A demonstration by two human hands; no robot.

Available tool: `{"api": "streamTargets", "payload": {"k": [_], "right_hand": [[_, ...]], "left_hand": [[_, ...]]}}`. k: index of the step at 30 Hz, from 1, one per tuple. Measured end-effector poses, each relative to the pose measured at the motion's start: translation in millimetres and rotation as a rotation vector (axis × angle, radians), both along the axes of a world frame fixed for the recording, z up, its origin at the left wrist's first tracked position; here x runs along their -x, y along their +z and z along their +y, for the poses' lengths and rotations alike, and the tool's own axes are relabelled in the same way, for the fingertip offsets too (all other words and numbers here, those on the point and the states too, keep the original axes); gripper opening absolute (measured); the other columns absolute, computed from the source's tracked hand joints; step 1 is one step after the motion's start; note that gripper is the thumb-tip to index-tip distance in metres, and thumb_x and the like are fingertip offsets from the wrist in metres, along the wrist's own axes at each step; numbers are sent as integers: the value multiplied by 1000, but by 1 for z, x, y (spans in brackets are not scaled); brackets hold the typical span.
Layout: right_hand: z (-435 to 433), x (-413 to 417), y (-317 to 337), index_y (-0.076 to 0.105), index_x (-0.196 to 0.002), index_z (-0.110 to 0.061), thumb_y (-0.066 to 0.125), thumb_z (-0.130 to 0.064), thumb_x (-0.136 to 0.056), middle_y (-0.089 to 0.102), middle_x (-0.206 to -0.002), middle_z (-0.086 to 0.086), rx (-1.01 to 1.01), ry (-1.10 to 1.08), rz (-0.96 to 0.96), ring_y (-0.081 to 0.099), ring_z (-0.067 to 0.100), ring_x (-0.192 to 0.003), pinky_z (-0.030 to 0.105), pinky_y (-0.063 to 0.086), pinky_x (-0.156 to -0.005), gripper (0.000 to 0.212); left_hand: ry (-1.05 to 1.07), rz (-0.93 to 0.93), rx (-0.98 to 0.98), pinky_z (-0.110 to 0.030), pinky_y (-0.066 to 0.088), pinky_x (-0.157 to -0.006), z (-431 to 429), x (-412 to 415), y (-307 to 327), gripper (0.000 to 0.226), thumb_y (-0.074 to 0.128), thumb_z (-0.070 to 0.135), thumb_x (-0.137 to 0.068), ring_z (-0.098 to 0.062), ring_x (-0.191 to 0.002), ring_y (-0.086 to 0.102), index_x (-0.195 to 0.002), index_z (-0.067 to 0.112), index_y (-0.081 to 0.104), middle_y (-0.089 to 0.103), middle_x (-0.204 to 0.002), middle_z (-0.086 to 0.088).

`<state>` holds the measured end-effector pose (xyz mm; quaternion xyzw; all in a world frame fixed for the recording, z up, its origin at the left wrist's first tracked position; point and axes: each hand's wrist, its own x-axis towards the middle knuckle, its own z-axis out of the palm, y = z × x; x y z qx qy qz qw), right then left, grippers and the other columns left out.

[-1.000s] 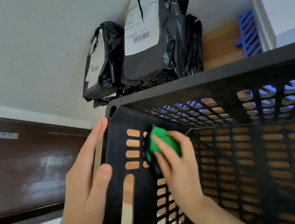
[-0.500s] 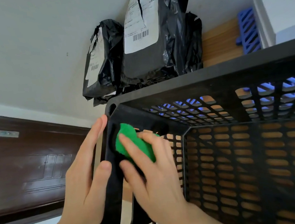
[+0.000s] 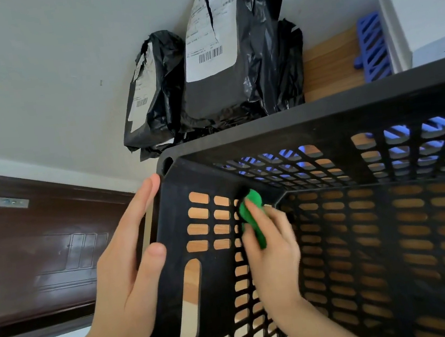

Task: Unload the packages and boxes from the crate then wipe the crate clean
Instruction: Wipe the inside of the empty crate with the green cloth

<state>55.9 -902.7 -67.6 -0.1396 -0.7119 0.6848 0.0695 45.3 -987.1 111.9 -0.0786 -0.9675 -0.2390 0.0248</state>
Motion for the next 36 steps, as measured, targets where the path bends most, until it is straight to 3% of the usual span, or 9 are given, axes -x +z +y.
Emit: {"api": "streamTargets", "payload": {"k": [3, 7, 9, 15, 19, 24, 29, 31, 36], "right_hand": [[5, -2, 49, 59, -130, -28, 56, -21, -89, 53, -123, -11, 89, 10, 200, 51, 4, -114, 20, 40, -99, 42], [7, -12, 81, 60, -129, -24, 63, -14, -89, 54, -127, -2, 21, 147, 477, 50, 18, -121, 29, 38, -106, 42], [7, -13, 65, 58, -131, -25, 62, -14, -89, 48, -132, -2, -77, 189, 514, 46, 19, -124, 30, 36, -108, 44], [16, -27, -40, 46, -133, -36, 61, -8, -84, 51, -129, -6, -113, 174, 94, 50, 11, -119, 39, 50, -98, 59], [13, -20, -34, 53, -128, -31, 66, -4, -84, 55, -123, -10, -16, 139, -85, 53, 9, -115, 40, 51, -97, 54], [16, -23, 41, 57, -127, -31, 58, -15, -85, 52, -123, -16, 144, 198, 146, 51, 5, -118, 25, 44, -101, 45], [16, -30, 45, 57, -131, -24, 62, -8, -84, 53, -122, 0, -61, 268, 477, 49, 14, -116, 25, 39, -103, 49], [15, -30, 12, 52, -133, -27, 61, -7, -81, 47, -128, -1, -159, 289, 429, 45, 15, -121, 28, 39, -104, 56], [21, -37, -47, 48, -133, -35, 72, -2, -77, 49, -126, -5, -176, 250, 16, 46, 8, -114, 39, 52, -95, 69]], "left_hand": [[-21, -2, -15, -26, 30, -115, 1, 0, 0, 64, 33, 49, -99, -17, -143, 35, -150, 10, 32, 39, -154, 4], [-30, -32, -124, -41, 32, -115, 0, 0, 0, 66, 36, 50, -99, -23, -143, 35, -149, 7, 31, 39, -154, -1], [-37, -22, -75, -36, 32, -115, 0, 0, 1, 73, 34, 57, -99, -22, -143, 35, -149, 6, 30, 38, -155, -1], [-11, -9, -7, -27, 31, -115, 0, 0, 2, 74, 31, 61, -97, -16, -144, 34, -150, 10, 31, 38, -154, 7], [-6, -5, -16, -29, 32, -114, -2, 1, 1, 73, 32, 62, -97, -15, -143, 35, -150, 13, 31, 39, -154, 8], [-26, -13, -18, -33, 32, -115, -1, 1, 3, 68, 33, 56, -99, -18, -143, 34, -149, 11, 33, 39, -154, 4], [-68, -25, 88, -32, 25, -118, -2, 4, 4, 62, 30, 49, -101, -18, -146, 28, -148, 9, 35, 32, -158, 2], [-58, -54, 104, -32, 22, -119, -2, 4, 5, 63, 29, 51, -100, -15, -148, 24, -151, 13, 31, 27, -160, 5], [-68, -108, 187, -32, 14, -120, -1, 5, 4, 60, 30, 41, -99, -9, -150, 12, -155, 21, 19, 14, -162, 14]]}}
